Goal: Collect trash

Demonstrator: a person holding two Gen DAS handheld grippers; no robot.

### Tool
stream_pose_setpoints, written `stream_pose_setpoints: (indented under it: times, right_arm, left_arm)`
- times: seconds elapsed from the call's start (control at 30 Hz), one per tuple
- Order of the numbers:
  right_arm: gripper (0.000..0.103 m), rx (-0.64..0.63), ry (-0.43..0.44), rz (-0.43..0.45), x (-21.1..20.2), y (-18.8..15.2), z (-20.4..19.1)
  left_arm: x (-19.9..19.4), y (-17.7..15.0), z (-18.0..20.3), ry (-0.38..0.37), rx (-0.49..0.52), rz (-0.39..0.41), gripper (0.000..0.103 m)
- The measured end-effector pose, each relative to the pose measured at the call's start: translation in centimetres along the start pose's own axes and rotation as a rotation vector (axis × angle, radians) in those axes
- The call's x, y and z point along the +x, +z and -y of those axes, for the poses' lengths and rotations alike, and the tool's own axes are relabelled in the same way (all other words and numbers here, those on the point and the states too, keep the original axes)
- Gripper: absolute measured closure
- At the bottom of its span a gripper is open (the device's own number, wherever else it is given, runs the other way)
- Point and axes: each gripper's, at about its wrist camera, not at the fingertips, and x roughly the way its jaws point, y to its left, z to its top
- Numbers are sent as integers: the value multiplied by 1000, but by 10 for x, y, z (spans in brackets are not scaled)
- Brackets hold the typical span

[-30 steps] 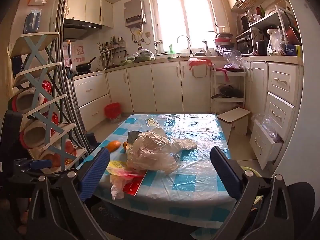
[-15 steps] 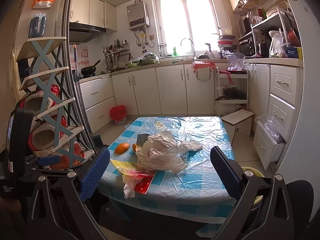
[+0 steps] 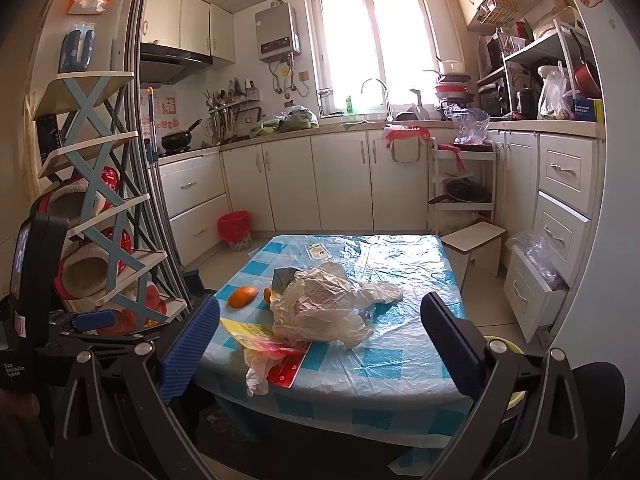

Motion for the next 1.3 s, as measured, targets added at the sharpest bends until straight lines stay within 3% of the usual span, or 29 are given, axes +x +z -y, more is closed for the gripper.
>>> stream_pose_setpoints:
  times: [0.33, 1.3]
  right_arm:
    - [7, -3, -4, -7, 1, 3, 3]
    - [7, -15, 2, -47, 12, -12, -7]
  left_arm:
    - [0, 1, 1, 36, 2, 1, 8]
    - [4, 0, -2, 40, 12, -15, 8]
